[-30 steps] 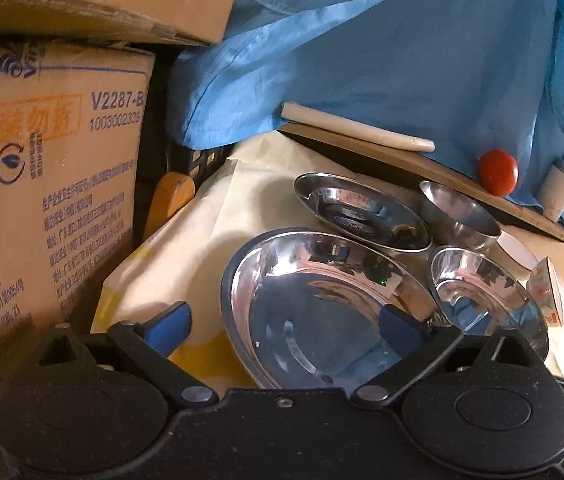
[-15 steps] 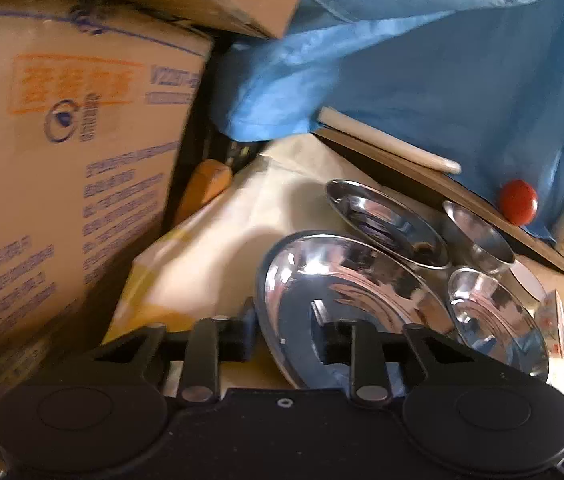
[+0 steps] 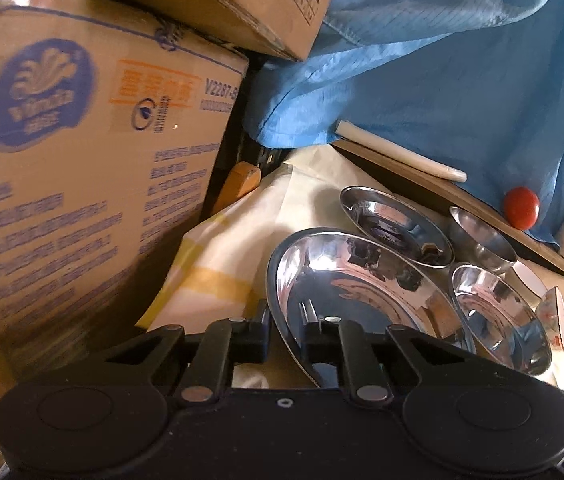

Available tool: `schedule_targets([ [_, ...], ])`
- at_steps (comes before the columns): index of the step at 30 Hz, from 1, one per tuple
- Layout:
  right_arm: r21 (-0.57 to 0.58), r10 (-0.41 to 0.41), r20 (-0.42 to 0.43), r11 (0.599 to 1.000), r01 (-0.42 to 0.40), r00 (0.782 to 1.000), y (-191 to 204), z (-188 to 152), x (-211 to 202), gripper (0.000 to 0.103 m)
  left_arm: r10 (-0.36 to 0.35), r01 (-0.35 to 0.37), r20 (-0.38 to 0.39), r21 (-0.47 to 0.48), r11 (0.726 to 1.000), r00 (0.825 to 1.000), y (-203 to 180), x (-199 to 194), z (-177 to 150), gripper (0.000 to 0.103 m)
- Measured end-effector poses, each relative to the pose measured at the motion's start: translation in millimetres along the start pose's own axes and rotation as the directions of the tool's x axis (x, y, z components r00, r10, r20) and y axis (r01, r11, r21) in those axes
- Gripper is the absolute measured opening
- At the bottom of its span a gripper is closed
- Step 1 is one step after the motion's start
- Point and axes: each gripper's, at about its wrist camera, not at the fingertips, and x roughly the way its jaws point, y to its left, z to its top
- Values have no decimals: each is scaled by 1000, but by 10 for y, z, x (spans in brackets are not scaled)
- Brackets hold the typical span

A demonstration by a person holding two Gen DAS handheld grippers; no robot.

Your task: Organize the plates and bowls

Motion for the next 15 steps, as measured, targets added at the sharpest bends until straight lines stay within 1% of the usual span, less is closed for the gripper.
schedule_targets([
  [4, -46, -4, 46, 999, 6, 999, 59, -4, -132, 30, -12, 13, 15, -9, 1000, 1000, -8, -82, -18, 16],
  [8, -70, -30, 99, 997, 37, 995, 49, 18, -259, 30, -43, 44, 35, -10, 999, 998, -106, -96, 1, 15],
  [11, -66, -55, 133, 996, 64, 990, -15, 45, -348, 30, -73, 73, 44, -14, 997, 996, -237, -70, 21, 15],
  [15, -45, -109, 183, 992, 119, 977, -162, 113, -459, 30, -115, 115, 60, 3, 993, 992, -485, 16, 33, 16],
])
